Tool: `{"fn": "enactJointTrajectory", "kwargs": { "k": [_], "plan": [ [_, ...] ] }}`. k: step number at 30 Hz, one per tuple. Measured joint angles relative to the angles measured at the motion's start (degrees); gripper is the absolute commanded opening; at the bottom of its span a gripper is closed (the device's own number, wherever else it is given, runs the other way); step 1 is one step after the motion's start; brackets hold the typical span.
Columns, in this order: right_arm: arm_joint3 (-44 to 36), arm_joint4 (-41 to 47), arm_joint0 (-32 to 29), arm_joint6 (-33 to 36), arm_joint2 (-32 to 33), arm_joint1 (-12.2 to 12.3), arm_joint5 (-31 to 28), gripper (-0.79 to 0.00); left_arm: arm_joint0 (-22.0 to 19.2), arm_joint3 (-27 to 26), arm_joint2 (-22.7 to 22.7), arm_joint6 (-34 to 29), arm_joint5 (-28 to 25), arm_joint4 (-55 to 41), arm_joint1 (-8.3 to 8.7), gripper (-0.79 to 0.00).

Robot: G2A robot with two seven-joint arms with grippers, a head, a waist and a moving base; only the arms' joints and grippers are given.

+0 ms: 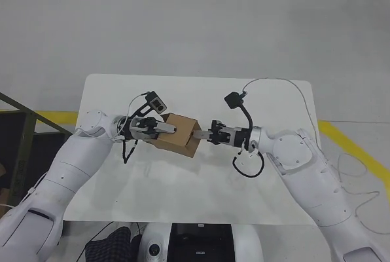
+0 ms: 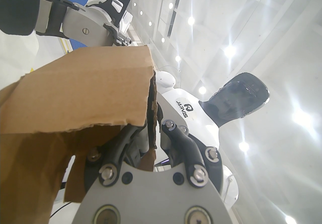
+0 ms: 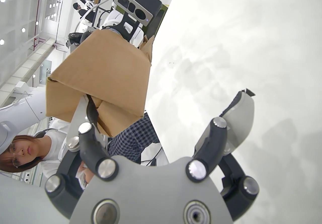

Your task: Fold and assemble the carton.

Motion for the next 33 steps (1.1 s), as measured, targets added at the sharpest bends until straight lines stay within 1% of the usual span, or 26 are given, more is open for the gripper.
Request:
{"fn": "enactJointTrajectory", "kwargs": {
  "k": [5, 9, 17, 22, 24, 27, 33],
  "plan": [
    [-2.2, -0.9, -3.4, -0.4, 3.7, 1.0, -0.4, 0.000, 0.0, 0.0, 0.0, 0.0, 0.0, 0.0, 0.00, -0.785],
    [-3.5, -0.1, -5.8, -1.3, 7.0, 1.6, -2.3, 0.000, 0.0, 0.0, 0.0, 0.0, 0.0, 0.0, 0.00, -0.785],
    [-6.1, 1.4, -10.8, -3.6, 12.8, 2.8, -12.4, 0.000, 0.0, 0.0, 0.0, 0.0, 0.0, 0.0, 0.00, -0.785],
    [-7.9, 0.8, -13.6, -5.2, 15.5, 3.3, -16.2, 0.000, 0.2, -0.5, 0.1, 0.6, 0.3, 0.7, 0.00, -0.785],
    [-8.6, 0.6, -14.6, -5.7, 16.3, 3.5, -17.0, 0.000, 0.5, -1.7, 0.4, 2.5, 1.3, 4.2, 0.08, -0.785],
    [-9.3, 0.5, -15.7, -6.0, 17.2, 3.7, -18.0, 0.000, 0.1, -2.5, 0.8, 3.4, 2.6, 10.1, 0.20, -0.785],
    [-9.7, 0.1, -17.0, -6.4, 18.0, 4.1, -19.5, 0.000, -2.4, -3.1, 3.1, 5.9, 2.9, 24.6, 0.05, -0.785]
  ]
}}
